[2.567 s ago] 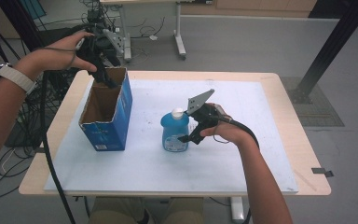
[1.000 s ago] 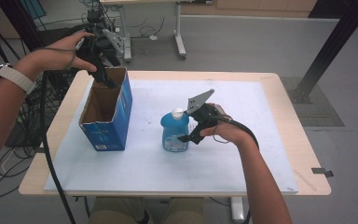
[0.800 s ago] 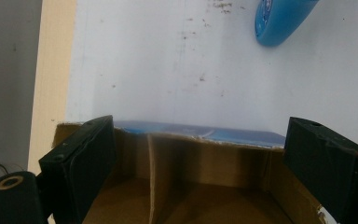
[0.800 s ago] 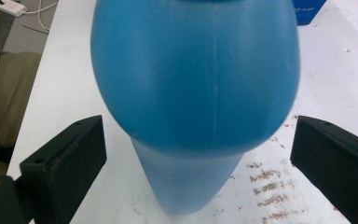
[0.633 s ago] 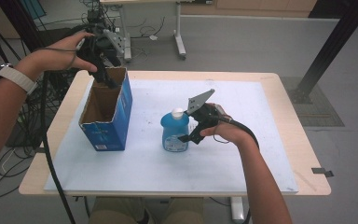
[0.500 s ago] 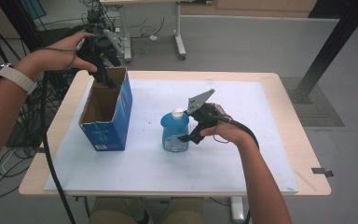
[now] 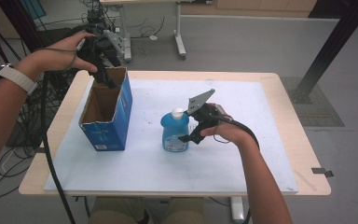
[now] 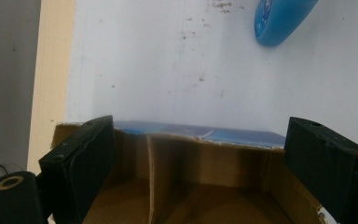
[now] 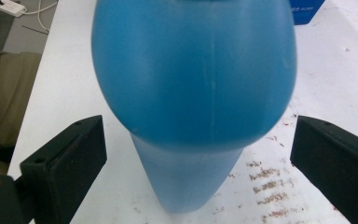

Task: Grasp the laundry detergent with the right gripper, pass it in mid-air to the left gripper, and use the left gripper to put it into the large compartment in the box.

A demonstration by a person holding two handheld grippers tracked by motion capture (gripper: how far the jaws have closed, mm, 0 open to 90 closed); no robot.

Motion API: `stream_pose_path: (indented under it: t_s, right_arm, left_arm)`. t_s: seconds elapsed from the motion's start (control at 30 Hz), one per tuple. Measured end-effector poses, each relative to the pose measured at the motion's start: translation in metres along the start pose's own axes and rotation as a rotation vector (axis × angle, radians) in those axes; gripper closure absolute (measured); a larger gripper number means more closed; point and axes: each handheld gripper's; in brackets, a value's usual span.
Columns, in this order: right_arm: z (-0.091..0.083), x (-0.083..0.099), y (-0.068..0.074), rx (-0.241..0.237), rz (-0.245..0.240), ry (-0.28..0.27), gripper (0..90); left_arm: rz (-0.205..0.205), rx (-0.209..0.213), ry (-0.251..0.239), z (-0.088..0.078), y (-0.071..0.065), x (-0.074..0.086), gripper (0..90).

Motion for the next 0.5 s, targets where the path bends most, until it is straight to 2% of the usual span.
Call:
stream_pose_path:
  t_s: [0.5]
  right_arm:
    - [0.0012, -0.0003, 0.0002, -0.001, 0.001, 0.0, 3.5]
  left_arm:
    - [0.001, -0.002, -0.002, -0.0004, -0.0006, -0.0006, 10.2]
Point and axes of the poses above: each handheld gripper's, and its own axes: z roughly forward along the jaws, x roughly out of its underside, y roughly to its left, and after that the axes turned 14 degrees about y, right-handed
